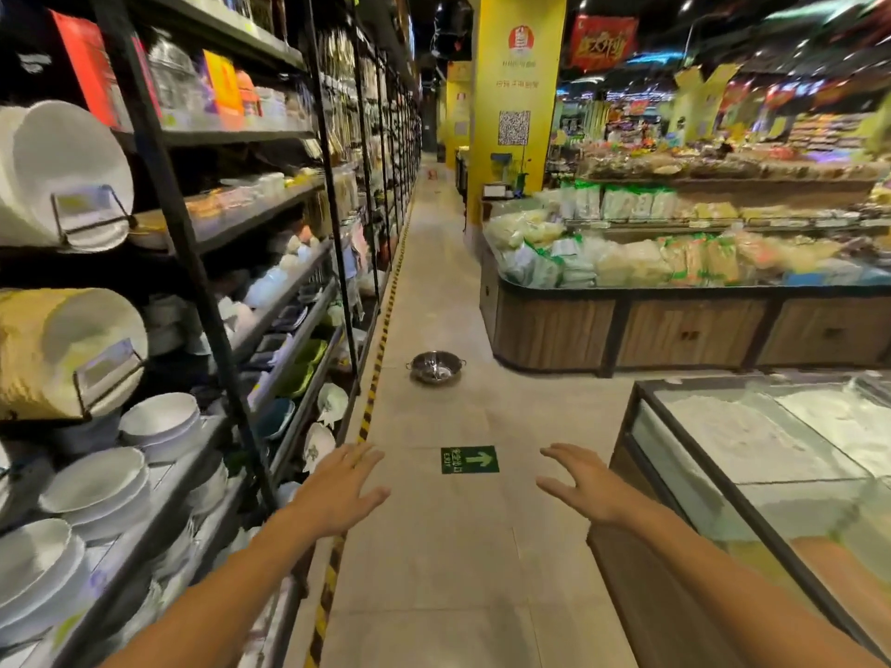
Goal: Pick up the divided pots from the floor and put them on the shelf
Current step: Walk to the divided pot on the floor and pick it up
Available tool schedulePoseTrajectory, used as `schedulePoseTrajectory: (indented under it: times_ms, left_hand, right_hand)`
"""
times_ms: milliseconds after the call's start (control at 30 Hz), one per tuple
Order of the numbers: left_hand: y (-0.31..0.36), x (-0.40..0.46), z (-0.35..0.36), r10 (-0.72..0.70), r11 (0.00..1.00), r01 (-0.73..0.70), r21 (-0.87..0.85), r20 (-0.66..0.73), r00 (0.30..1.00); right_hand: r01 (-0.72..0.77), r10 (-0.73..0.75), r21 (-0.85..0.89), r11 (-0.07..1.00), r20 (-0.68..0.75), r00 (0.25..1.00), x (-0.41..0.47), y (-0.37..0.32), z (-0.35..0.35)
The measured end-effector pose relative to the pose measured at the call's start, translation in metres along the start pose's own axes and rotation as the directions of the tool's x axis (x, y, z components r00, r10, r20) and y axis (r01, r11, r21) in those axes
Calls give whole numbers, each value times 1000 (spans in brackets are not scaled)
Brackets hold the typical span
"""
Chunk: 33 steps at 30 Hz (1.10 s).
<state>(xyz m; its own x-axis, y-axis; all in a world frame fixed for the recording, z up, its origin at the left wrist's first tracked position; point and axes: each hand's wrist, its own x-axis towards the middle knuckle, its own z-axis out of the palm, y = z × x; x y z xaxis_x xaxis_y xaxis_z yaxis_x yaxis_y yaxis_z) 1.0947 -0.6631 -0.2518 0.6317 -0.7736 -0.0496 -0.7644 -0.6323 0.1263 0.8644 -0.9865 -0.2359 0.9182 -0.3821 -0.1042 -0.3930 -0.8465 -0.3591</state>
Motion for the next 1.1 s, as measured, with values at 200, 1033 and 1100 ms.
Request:
schedulePoseTrajectory:
  times_ms: [200,1033,1100]
  left_hand:
    - [-57,181,-4,-34,999,35,-8,64,997]
    - [-329,828,-23,-50,996,61,-58,169,984]
    - [-340,875,-16,-32,997,45,-67,183,983]
  right_hand:
    - [-3,1,83,997,20,1000,195,37,-18]
    - [-124,119,36,992,123,985,868,90,-46]
    - [-141,138,17,990,125,983,912,102,-44]
